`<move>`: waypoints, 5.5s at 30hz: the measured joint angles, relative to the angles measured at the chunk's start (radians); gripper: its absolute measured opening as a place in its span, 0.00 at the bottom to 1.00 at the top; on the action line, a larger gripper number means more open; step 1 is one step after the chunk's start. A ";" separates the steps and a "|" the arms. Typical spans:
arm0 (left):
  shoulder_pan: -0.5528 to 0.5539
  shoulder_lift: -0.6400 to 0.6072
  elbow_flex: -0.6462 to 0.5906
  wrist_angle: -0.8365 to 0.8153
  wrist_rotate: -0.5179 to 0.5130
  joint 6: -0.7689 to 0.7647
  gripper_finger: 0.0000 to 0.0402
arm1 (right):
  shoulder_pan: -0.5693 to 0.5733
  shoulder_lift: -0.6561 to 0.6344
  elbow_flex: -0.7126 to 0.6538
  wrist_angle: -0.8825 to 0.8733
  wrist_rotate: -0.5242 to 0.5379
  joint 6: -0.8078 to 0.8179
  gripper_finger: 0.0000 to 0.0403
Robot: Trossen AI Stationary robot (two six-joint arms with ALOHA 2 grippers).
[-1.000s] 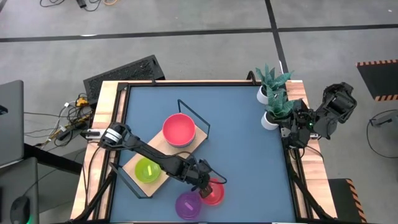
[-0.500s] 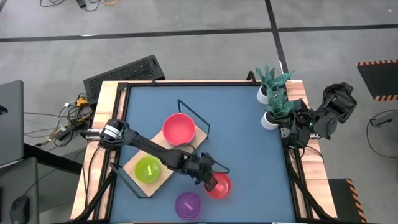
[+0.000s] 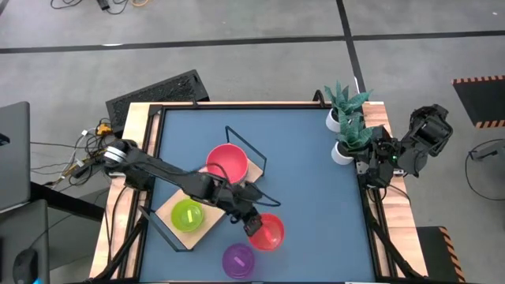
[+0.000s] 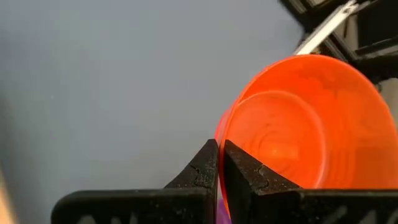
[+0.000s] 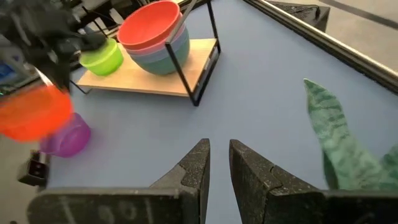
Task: Place and stack bowls onto a shelf
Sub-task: Stack the small orange bowl on top of the yellow bowl on the shelf
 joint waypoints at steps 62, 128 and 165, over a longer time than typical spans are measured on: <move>-0.224 -0.599 -0.438 -0.719 -0.121 -0.312 0.00 | 0.000 0.000 0.000 -0.001 0.051 0.010 0.22; -0.291 -0.601 -0.438 -0.764 -0.220 -0.330 0.00 | 0.000 0.000 0.000 -0.006 0.046 0.009 0.22; -0.290 -0.757 -0.436 -0.659 -0.278 -0.425 0.02 | 0.000 0.000 0.000 0.001 0.043 0.008 0.22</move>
